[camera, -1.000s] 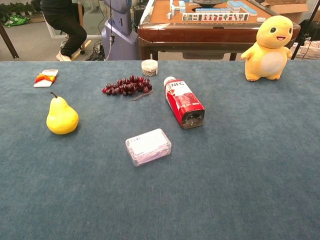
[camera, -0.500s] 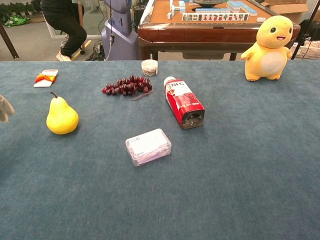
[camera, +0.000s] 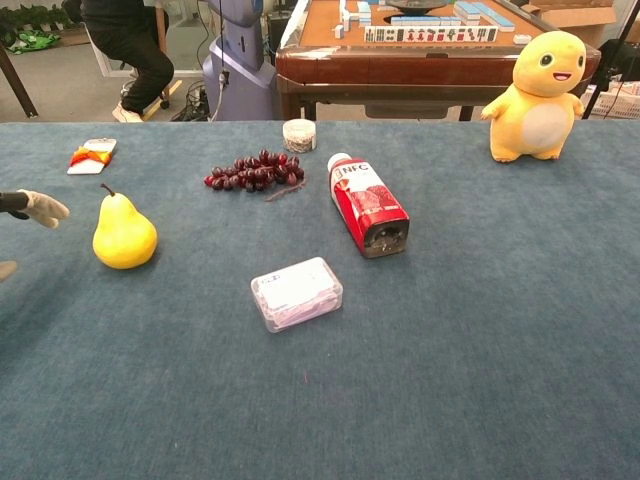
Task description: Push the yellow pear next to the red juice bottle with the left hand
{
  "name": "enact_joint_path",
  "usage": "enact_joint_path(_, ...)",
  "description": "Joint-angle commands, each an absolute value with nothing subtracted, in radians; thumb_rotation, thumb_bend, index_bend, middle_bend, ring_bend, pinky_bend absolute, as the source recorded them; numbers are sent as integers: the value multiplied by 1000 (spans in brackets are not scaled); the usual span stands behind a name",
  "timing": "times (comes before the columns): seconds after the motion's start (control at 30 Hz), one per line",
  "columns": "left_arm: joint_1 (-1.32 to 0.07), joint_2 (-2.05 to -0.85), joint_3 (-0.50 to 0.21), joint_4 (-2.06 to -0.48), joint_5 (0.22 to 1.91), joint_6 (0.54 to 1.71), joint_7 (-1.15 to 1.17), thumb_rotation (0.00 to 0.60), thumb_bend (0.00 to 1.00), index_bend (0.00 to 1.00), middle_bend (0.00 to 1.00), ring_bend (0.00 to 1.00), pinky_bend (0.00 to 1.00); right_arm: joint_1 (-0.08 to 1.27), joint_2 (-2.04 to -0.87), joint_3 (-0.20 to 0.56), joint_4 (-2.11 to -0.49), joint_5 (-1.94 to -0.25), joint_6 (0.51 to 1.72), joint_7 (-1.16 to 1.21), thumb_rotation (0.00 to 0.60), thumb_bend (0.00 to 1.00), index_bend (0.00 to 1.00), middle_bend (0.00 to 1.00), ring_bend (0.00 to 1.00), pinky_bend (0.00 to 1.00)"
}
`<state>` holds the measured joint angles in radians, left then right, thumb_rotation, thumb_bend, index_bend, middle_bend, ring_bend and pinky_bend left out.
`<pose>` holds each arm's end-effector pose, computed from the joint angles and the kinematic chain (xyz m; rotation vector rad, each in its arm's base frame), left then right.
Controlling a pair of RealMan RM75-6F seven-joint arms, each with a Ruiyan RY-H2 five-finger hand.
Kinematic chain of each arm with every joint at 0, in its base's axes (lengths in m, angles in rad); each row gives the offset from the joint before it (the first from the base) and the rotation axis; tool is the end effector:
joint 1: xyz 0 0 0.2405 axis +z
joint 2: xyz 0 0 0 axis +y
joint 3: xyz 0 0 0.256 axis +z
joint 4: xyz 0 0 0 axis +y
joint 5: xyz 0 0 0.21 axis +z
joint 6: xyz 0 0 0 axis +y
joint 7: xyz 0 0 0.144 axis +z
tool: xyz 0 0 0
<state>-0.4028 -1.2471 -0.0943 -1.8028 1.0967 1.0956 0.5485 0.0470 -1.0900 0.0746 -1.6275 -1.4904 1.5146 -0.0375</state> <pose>-0.2417 0.2551 0.0639 -1.7109 -0.9810 -0.6074 -0.3142 -0.1741 0.1749 1.3415 -0.8511 0.8716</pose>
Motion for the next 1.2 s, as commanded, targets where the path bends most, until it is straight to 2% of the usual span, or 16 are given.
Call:
enact_joint_path(0.03, -425, -1251, -89, -1815, 1059, 1083, 587, 600, 490, 134, 163, 139, 355, 45, -1088, 76, -1629, -1492, 1519, -34, 600, 134, 337, 223, 180, 449)
enact_joint_path(0.27, -456, -1254, -77, -1840, 1009, 1089, 648, 600, 489, 153, 163, 139, 355, 33, -1076, 76, -1641, -1513, 1554, -19, 600, 134, 336, 226, 180, 449)
enact_joint_path(0.47, -485, -1263, -73, -1847, 968, 1089, 682, 600, 488, 207, 163, 138, 355, 22, -1061, 75, -1655, -1523, 1575, -7, 600, 134, 336, 226, 180, 449)
enact_joint_path(0.8, -522, -1287, -60, -1840, 900, 1127, 764, 600, 488, 206, 161, 138, 355, 18, -1053, 74, -1660, -1524, 1575, 2, 600, 134, 336, 226, 180, 449)
enact_joint_path(0.93, -528, -1301, -50, -1829, 896, 1148, 783, 600, 487, 160, 148, 138, 355, 19, -1053, 75, -1659, -1522, 1571, 1, 600, 134, 337, 226, 180, 449)
enact_joint_path(1.2, -542, -1335, -42, -1823, 823, 1219, 886, 600, 487, 156, 143, 134, 355, 20, -1056, 76, -1657, -1520, 1566, -2, 600, 134, 336, 226, 180, 449)
